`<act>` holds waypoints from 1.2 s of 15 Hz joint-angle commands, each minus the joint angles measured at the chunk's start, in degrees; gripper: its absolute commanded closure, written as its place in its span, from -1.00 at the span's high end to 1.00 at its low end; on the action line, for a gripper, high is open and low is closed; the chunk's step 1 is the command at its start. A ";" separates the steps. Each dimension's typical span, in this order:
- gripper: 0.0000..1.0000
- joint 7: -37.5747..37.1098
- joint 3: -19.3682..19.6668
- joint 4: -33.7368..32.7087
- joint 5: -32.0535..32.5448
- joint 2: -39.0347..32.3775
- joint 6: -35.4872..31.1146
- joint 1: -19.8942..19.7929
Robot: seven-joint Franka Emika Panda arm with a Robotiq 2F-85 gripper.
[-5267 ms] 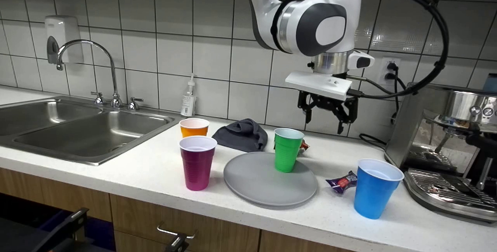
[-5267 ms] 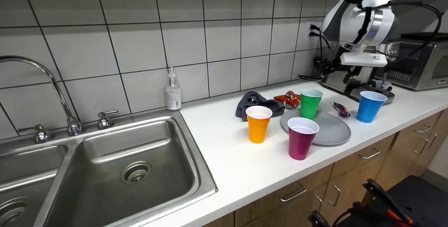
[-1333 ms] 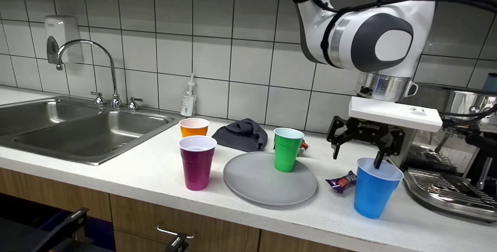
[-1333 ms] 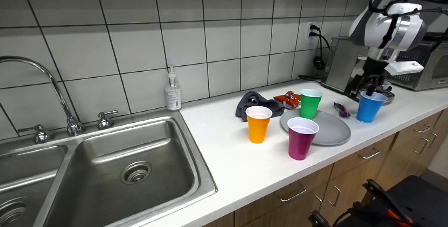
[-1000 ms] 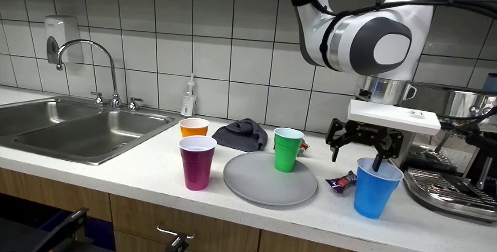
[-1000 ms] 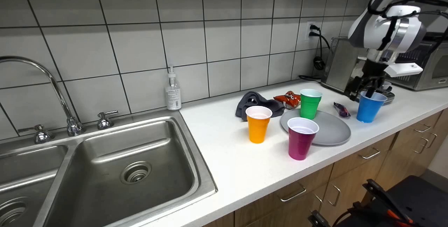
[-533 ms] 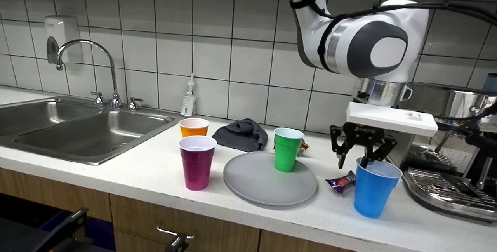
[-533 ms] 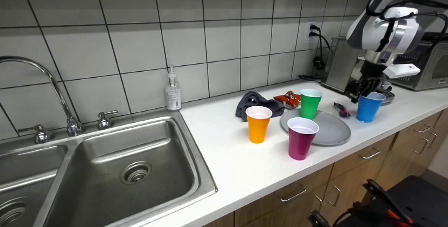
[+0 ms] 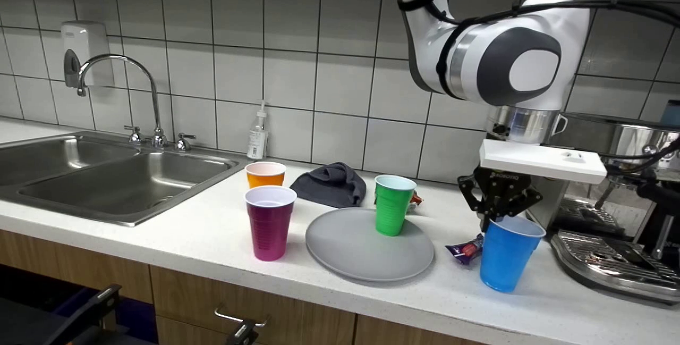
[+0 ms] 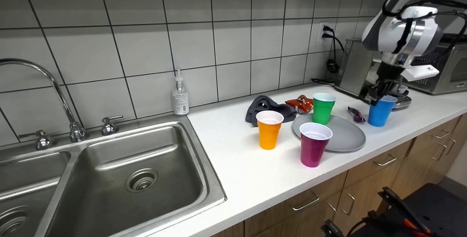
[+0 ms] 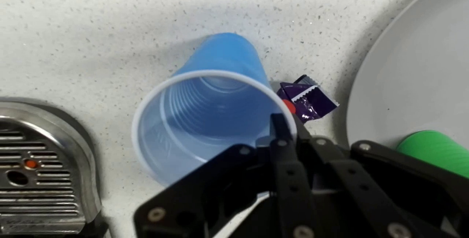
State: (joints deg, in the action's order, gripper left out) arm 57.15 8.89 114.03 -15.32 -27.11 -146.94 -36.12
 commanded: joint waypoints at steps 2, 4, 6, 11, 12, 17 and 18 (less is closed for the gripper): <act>-0.98 2.62 -0.99 0.73 0.66 1.41 -0.35 -1.49; -0.98 4.07 -1.22 1.35 0.56 2.54 -0.02 -1.81; -0.98 6.63 -1.45 2.37 0.50 3.85 -0.08 -2.05; -0.98 14.08 -1.31 6.14 0.10 7.91 -0.22 -1.82; -0.98 15.40 -1.20 6.99 -0.03 8.83 -0.05 -1.63; -0.98 22.68 -0.90 12.18 -1.35 13.87 0.04 -0.65; -0.98 23.96 -0.83 13.23 -1.73 14.78 0.04 -0.37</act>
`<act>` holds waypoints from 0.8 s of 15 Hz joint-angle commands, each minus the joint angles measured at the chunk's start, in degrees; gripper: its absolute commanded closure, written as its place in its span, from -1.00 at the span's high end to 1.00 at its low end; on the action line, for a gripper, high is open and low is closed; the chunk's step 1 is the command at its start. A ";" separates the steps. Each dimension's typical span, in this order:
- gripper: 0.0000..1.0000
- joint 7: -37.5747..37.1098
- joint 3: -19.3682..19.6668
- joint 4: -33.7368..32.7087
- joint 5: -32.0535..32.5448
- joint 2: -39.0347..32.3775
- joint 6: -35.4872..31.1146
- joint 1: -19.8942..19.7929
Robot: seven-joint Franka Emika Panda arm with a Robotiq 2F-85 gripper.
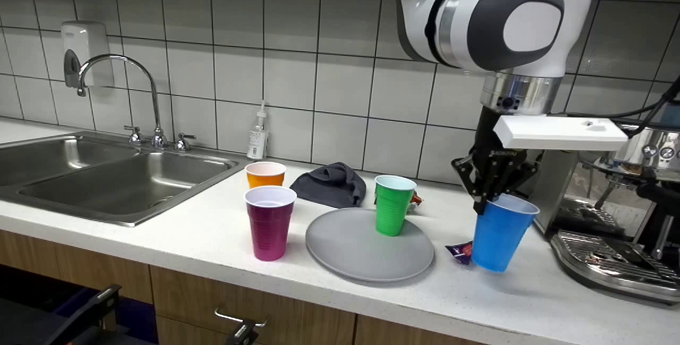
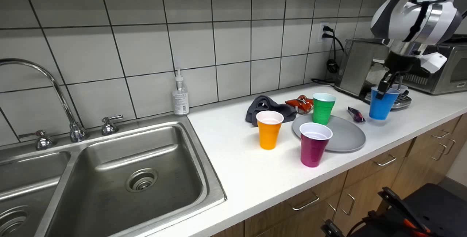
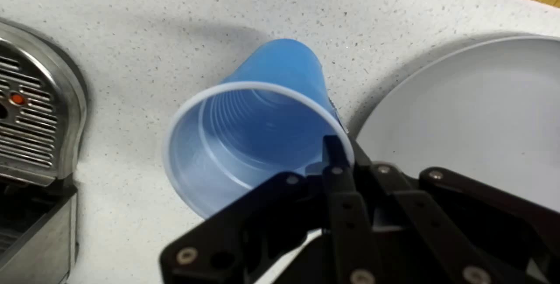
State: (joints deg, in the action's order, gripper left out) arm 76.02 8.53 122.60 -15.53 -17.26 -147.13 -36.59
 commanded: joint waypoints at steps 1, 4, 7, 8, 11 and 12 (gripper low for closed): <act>-0.98 6.11 -0.37 5.62 -1.82 5.76 0.30 0.47; -0.98 8.41 0.16 8.59 -2.87 7.87 0.12 2.08; -0.98 9.76 0.69 11.44 -3.54 9.62 -0.21 4.05; -0.98 10.01 0.74 12.42 -4.07 10.09 -0.80 4.75; -0.98 11.34 1.29 14.64 -5.70 11.15 -1.83 7.08; -0.98 11.74 1.48 15.21 -6.29 11.36 -2.24 7.91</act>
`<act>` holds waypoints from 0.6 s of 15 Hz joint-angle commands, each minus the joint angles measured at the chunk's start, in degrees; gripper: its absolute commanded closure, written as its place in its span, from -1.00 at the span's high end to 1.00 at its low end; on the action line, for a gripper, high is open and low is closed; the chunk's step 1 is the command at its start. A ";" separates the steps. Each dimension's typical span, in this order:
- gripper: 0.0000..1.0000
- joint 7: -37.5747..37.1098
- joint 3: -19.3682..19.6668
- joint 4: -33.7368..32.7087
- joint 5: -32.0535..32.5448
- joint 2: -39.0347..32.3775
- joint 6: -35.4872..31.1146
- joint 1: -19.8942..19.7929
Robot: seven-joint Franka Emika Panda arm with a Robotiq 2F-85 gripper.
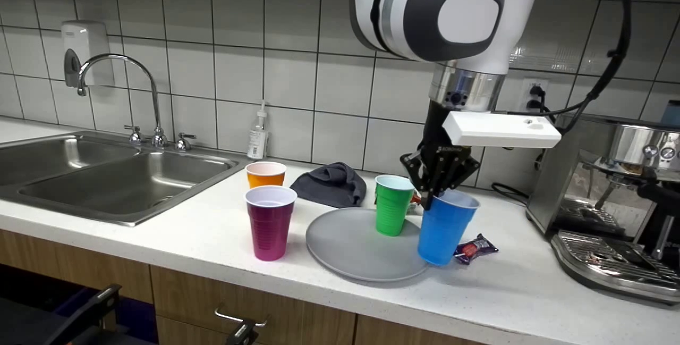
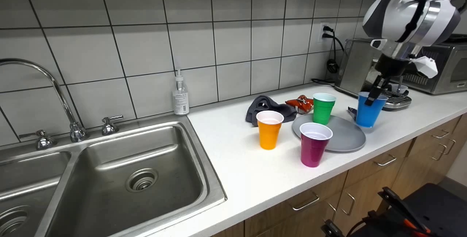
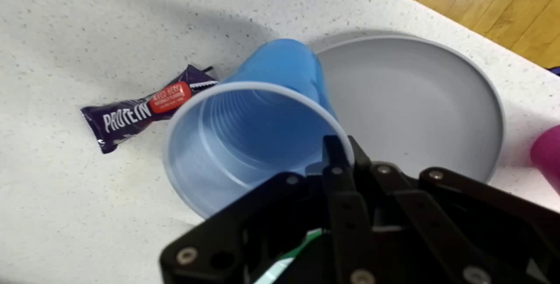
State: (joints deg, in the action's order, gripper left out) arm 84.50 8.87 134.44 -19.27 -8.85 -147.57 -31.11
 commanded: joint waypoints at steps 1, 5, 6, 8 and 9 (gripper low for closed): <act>-0.98 3.43 1.36 3.87 -2.96 3.07 -2.21 3.17; -0.98 5.02 1.33 5.36 -5.32 2.85 -5.30 5.15; -0.98 5.38 1.29 5.58 -5.96 2.78 -5.89 5.46; -0.98 6.28 1.08 5.94 -7.47 2.62 -7.26 5.89; -0.98 7.05 0.96 6.12 -8.39 2.54 -7.83 6.01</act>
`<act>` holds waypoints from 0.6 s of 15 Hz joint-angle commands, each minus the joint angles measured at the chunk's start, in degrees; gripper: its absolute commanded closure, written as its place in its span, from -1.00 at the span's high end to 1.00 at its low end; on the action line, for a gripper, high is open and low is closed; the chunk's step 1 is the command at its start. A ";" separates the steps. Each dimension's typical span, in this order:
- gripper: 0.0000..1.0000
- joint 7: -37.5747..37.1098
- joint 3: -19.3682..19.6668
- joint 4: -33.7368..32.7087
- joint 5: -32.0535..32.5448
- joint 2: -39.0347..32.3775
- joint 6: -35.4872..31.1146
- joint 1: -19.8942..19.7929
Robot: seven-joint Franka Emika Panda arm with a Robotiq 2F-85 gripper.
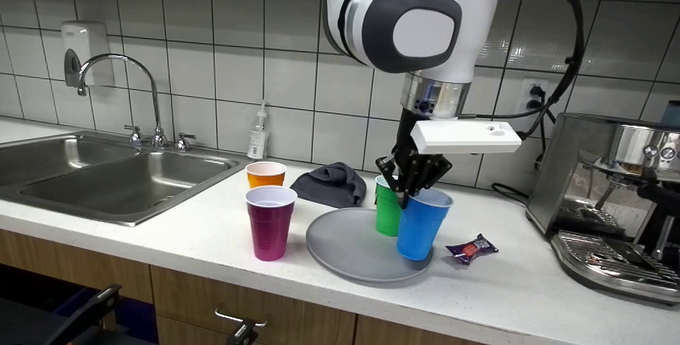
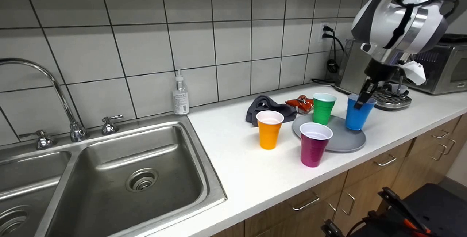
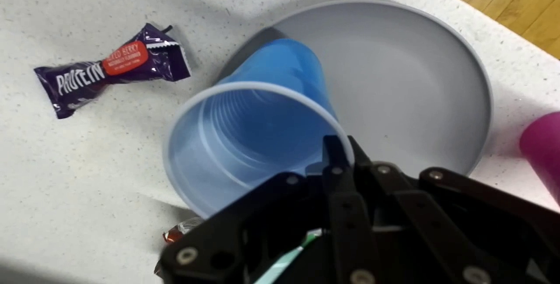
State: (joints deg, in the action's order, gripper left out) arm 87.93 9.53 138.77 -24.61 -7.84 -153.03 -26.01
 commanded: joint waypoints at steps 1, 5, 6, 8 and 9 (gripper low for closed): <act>-0.98 4.21 0.21 1.87 -3.80 1.47 -2.63 1.07; -0.98 6.54 -1.19 2.15 -6.16 1.01 -3.86 0.14; -0.98 7.01 -1.30 2.22 -6.77 0.87 -4.15 0.15; -0.98 8.03 -1.53 2.42 -7.82 0.60 -5.02 0.25; -0.98 8.51 -1.65 2.54 -8.30 0.52 -5.43 0.26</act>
State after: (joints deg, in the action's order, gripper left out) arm 93.10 8.80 140.17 -30.28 -7.85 -155.97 -25.52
